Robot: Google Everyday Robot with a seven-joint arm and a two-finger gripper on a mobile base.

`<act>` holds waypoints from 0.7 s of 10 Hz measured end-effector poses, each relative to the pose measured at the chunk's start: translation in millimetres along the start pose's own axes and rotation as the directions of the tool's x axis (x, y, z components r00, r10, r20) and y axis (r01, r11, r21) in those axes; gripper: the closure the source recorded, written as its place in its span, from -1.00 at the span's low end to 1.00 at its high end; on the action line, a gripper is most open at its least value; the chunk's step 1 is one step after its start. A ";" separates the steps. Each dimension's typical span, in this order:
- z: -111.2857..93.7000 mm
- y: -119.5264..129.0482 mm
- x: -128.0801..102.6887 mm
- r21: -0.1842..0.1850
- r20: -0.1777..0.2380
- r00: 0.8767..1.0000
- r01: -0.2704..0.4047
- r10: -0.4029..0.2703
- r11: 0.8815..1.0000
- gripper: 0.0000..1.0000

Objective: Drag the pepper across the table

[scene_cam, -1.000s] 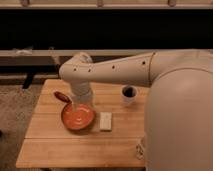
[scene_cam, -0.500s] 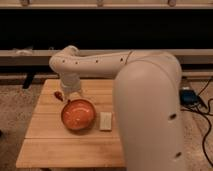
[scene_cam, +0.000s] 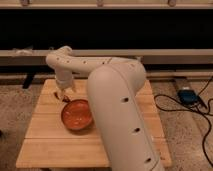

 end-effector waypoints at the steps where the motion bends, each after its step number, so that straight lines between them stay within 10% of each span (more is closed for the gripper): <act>1: 14.3 -4.1 -8.5 -0.006 -0.013 1.000 0.015 -0.015 1.000 -0.30; 7: 62.8 3.7 -47.9 0.001 -0.029 0.998 0.051 -0.051 0.999 -0.30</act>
